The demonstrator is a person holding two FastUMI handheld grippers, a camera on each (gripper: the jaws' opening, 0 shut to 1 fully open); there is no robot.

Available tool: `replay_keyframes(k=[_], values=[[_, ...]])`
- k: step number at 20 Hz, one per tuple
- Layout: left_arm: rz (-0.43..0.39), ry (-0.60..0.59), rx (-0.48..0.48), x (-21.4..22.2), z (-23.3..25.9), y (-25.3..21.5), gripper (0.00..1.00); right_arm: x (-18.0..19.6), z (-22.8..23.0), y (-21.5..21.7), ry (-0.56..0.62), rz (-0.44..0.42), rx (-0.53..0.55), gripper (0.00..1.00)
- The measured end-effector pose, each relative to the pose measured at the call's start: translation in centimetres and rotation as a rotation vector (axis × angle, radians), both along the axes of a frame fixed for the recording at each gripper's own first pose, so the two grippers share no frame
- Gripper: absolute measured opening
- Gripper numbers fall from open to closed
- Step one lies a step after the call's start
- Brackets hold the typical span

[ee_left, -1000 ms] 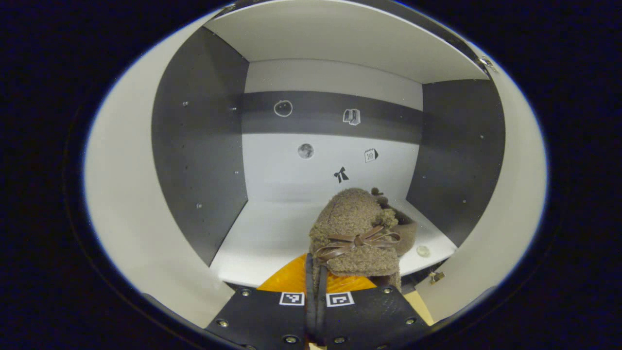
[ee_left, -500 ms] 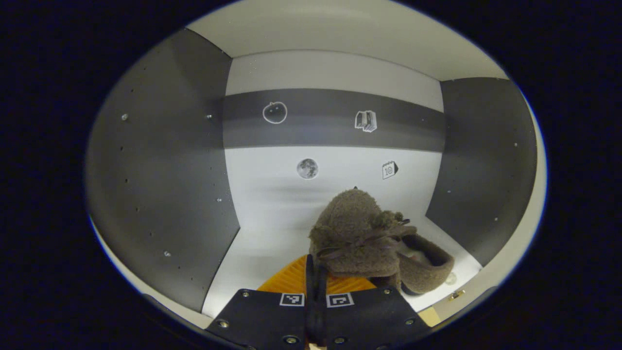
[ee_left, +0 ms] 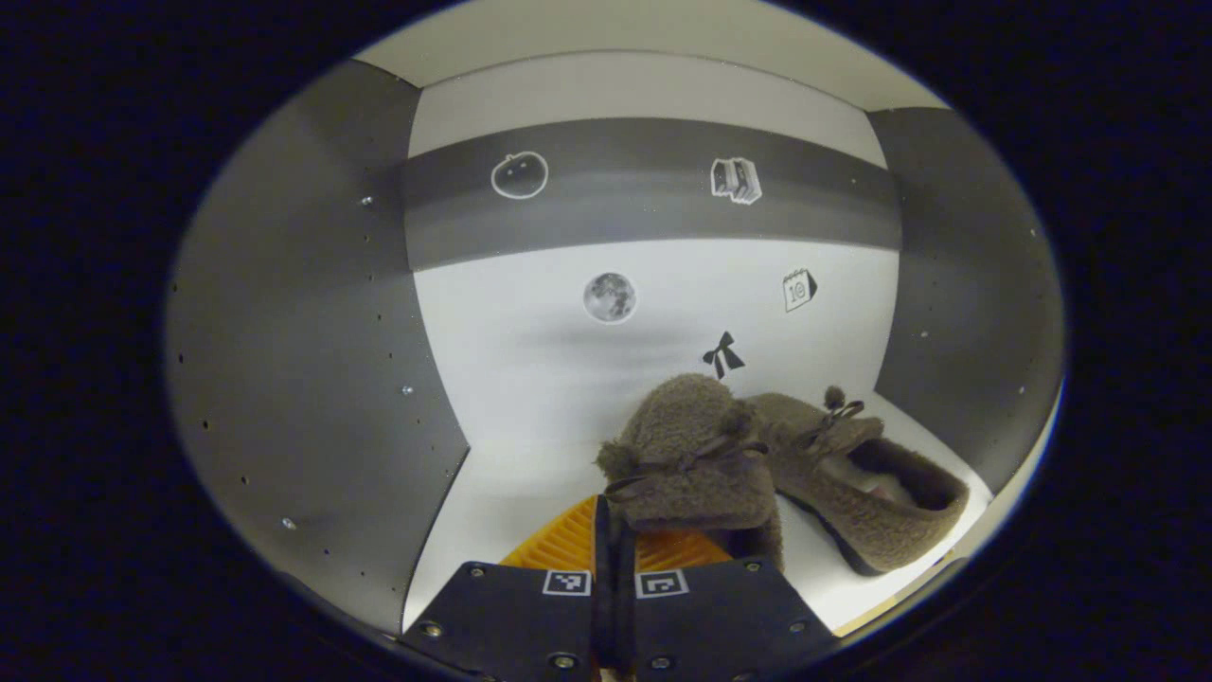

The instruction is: Grab one shoe with the right hand and put it into the shoe cabinet, grab the other shoe with the left hand and put it into the shoe cabinet; then close the right door with the right hand and the left door with the left hand.

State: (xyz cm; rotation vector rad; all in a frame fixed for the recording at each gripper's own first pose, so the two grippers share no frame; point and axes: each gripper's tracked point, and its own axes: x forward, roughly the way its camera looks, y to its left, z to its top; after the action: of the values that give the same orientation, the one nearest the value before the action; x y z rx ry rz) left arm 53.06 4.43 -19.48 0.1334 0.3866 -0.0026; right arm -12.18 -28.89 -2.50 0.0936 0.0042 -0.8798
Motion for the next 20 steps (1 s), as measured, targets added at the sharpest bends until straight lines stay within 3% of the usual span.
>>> replay_keyframes(k=[1, 3, 10, 11, 12, 13, 14, 19, 20], values=[[-0.007, 0.001, 0.003, -0.1, -0.3, -0.2, 0.07, 0.3, 0.1, 0.1, 0.000, 0.008, -0.001, 0.98], [-0.002, 0.008, 0.005, -1.0, -0.4, 0.1, 0.10, 0.9, 0.1, 0.2, -0.004, 0.022, 0.002, 0.98], [0.033, -0.063, -0.034, -5.6, 3.0, 1.7, 1.00, 4.3, 0.5, 0.3, -0.032, 0.124, 0.048, 0.98], [0.029, -0.083, -0.043, -6.7, 3.8, 1.4, 0.93, 5.0, 1.0, 0.2, -0.040, 0.144, 0.051, 0.98], [0.026, -0.110, -0.052, -7.9, 4.8, 1.2, 1.00, 5.8, 1.5, 0.0, -0.052, 0.164, 0.053, 0.98], [0.023, -0.141, -0.059, -9.1, 5.9, 1.0, 0.93, 6.6, 2.1, -0.1, -0.065, 0.185, 0.053, 0.98], [0.021, -0.176, -0.068, -10.5, 6.9, 0.7, 1.00, 7.4, 2.6, -0.3, -0.076, 0.208, 0.049, 0.98], [0.066, -0.330, -0.078, -17.1, 11.5, 1.0, 1.00, 11.3, 4.8, -0.4, -0.074, 0.340, 0.046, 0.98], [0.080, -0.366, -0.085, -18.4, 12.5, 1.0, 1.00, 12.2, 5.4, -0.2, -0.080, 0.373, 0.046, 0.93]])
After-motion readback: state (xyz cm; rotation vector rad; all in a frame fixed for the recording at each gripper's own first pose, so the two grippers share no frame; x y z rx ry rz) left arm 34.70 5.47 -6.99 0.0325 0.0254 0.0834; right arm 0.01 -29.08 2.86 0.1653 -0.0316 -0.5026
